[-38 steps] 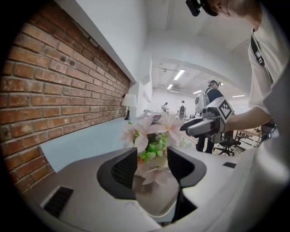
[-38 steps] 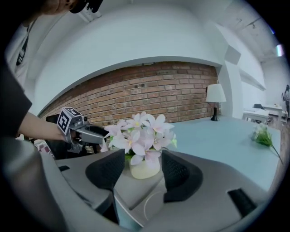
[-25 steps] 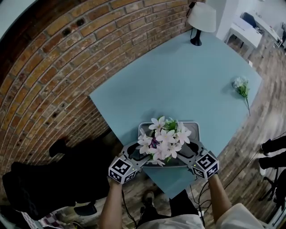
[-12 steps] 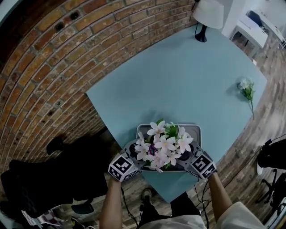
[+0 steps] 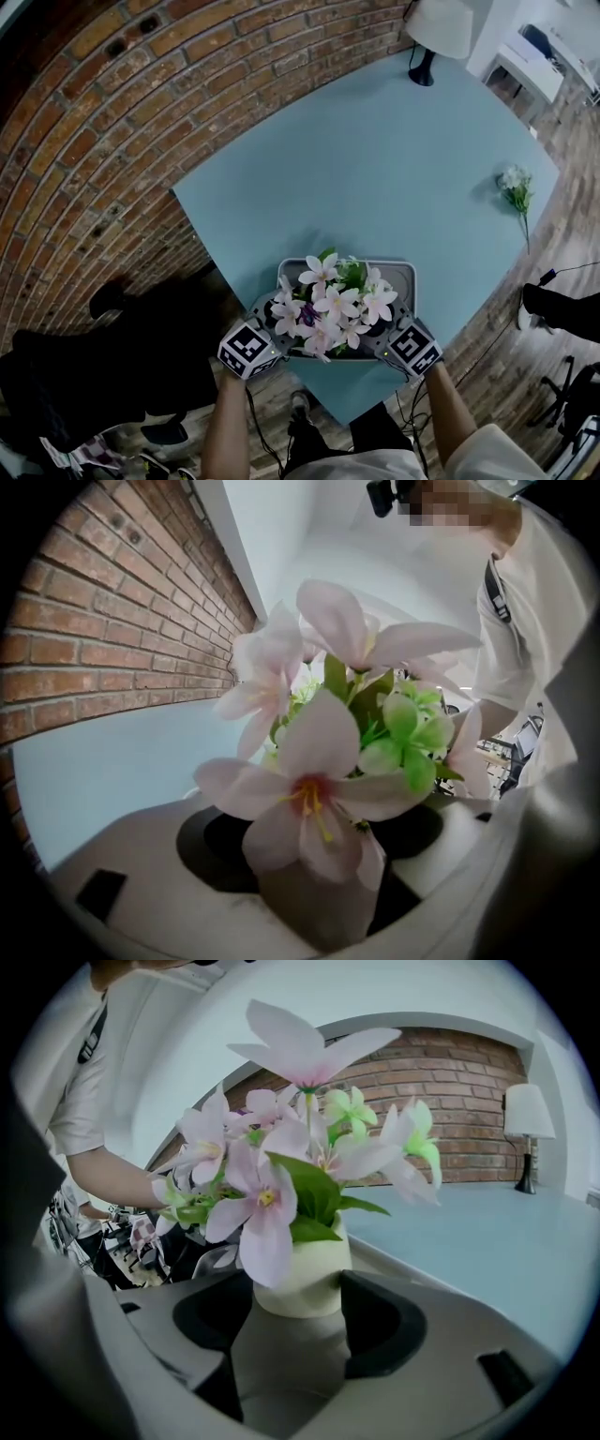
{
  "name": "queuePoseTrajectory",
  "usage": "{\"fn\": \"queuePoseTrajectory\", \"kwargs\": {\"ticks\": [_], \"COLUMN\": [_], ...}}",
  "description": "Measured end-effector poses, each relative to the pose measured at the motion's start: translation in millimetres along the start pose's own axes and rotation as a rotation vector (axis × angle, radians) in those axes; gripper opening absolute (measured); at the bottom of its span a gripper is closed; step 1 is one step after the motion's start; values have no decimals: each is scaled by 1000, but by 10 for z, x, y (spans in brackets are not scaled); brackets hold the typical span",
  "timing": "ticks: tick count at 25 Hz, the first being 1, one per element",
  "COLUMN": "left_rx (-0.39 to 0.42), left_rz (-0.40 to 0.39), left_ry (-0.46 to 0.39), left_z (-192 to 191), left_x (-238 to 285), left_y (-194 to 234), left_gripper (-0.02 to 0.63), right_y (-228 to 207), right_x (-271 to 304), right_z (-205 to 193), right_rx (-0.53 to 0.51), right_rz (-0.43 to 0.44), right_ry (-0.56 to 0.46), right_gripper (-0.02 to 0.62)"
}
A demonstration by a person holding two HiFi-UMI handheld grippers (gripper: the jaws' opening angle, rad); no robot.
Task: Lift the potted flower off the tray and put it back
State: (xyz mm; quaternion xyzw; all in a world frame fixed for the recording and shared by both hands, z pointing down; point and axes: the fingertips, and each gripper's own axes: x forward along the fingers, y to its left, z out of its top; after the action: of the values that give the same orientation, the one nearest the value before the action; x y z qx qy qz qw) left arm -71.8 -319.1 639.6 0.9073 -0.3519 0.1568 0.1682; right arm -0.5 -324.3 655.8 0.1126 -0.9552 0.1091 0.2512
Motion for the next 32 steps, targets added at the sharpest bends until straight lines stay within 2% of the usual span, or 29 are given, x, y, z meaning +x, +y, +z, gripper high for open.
{"fn": "queuePoseTrajectory", "kwargs": {"ticks": [5,17,25,32], "left_rx": [-3,10,25,62], "left_rz": [15,31,10,2], "left_ry": [-21,-97,-156,-179], "left_z": [27,335,570,740], "left_x": [-44,-309,-665,-980], "left_y": [-2,-176,-462,-800], "left_gripper": [374,370,370,368], "right_y": [10,236,604,987], "right_x": [9,-204,-460,-716], "right_z": [-47,318,583,762], "right_rx": [-1,28,23,8], "right_rz": [-16,-45,-63,-114], "right_ry": [21,-50,-99,-120], "right_gripper": [315,313,313,313]}}
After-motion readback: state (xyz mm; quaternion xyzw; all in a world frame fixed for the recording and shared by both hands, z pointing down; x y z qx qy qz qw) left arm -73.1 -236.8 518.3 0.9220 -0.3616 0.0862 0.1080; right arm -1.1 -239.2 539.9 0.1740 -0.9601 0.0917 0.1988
